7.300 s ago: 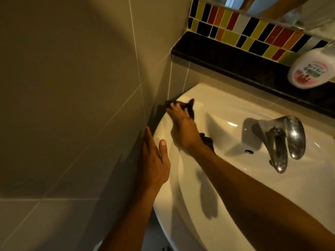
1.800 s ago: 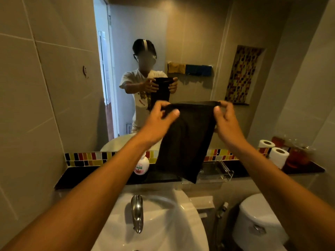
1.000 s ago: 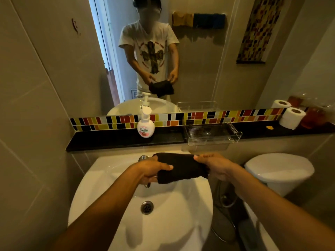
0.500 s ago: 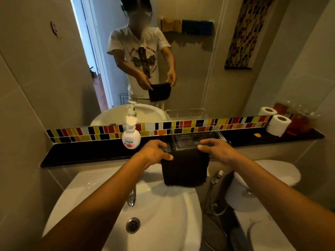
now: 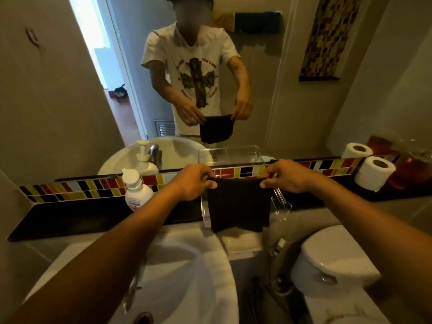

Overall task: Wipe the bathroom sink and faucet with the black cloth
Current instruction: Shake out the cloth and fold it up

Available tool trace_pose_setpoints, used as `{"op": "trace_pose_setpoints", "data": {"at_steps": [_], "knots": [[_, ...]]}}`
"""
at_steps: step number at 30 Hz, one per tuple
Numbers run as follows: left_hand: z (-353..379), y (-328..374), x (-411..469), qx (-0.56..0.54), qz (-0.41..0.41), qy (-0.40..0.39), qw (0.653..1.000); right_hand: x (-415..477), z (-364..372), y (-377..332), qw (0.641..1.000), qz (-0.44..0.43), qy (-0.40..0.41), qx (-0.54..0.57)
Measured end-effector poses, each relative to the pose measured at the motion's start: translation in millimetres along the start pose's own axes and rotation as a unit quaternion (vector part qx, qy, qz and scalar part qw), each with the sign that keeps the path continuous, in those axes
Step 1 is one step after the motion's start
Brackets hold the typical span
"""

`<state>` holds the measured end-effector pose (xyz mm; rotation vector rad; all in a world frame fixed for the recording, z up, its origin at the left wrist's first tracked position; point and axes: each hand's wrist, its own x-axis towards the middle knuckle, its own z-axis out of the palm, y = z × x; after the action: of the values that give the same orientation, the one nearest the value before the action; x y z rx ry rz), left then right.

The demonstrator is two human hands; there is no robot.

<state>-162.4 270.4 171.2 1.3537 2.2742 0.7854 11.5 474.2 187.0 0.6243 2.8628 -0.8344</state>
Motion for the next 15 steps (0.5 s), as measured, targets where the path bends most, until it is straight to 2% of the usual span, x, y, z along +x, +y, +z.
{"op": "trace_pose_setpoints", "data": {"at_steps": [3,10,12,15], "knots": [[2.6,-11.8,29.7,0.003,-0.013,0.039,0.999,33.5,1.0,11.6,0.999,-0.015,0.026,0.014],[21.5,-39.7,67.7,-0.002,-0.079,0.191,0.978,87.4,27.7,27.8,0.987,-0.061,0.146,0.007],[37.8,-51.6,60.2,0.043,-0.069,0.171,0.982,88.7,48.0,38.8,0.989,-0.071,0.127,-0.032],[73.2,-69.1,41.7,0.164,-0.030,0.039,0.985,86.8,83.1,59.3,0.994,-0.062,-0.013,-0.085]]}}
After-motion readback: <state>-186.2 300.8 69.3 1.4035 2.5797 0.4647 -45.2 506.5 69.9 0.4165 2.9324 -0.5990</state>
